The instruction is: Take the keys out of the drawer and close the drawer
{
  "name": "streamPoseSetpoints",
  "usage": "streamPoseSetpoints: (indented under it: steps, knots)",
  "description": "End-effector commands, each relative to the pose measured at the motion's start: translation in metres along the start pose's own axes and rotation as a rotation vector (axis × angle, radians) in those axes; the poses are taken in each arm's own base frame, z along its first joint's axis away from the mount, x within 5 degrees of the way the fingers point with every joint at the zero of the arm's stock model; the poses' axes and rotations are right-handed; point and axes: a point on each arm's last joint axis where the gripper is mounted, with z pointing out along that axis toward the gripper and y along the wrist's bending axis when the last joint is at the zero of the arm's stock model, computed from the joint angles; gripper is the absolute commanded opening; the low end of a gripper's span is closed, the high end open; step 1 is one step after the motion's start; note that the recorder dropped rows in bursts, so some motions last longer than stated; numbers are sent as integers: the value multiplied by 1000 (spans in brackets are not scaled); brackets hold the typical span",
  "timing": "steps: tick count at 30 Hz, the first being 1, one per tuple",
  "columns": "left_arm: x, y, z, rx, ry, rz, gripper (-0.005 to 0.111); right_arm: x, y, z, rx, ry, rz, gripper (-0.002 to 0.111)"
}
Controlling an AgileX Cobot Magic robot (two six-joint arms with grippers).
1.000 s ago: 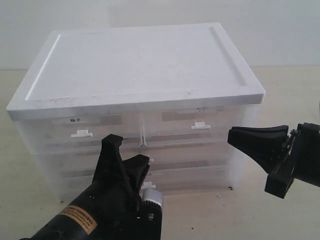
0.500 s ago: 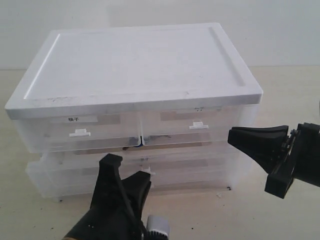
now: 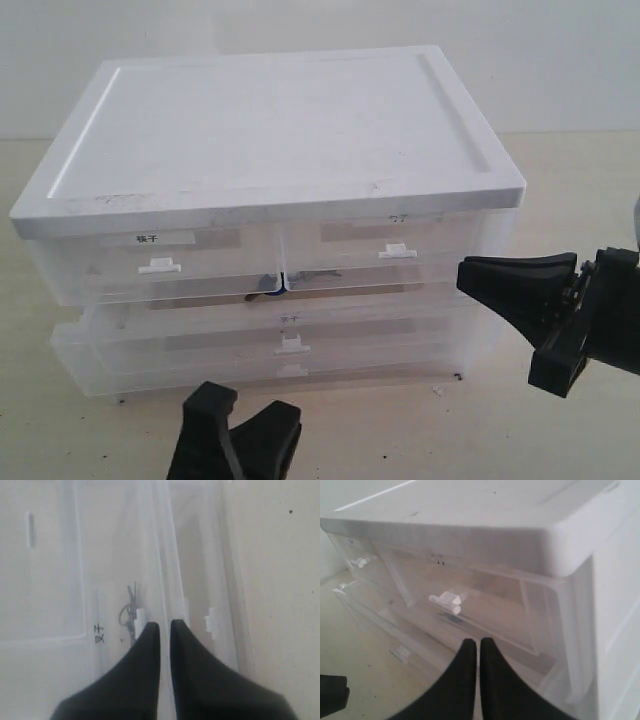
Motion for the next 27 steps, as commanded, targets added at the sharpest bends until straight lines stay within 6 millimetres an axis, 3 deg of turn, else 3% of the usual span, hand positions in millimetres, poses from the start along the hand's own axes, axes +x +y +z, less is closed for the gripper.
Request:
streamPoseSetpoints:
  steps: [1,8,11,15,20,27]
  knots:
    - [2,9,-4,-32,49,-237,9,0,-2,0,12,8,-10,0]
    - [-10,36,-16,114,-32,-454,42,0,-2,0,16,7,-8,0]
    - [-14,58,-20,200,-54,-513,43,0,-2,0,16,7,-8,0]
    - [-18,87,-19,442,-104,-609,42,0,-2,0,16,7,-8,0]
    - [-10,127,-7,384,-147,-655,42,0,-2,0,19,10,-8,0]
    - [5,149,14,287,-103,-626,42,1,-2,0,13,10,-8,0]
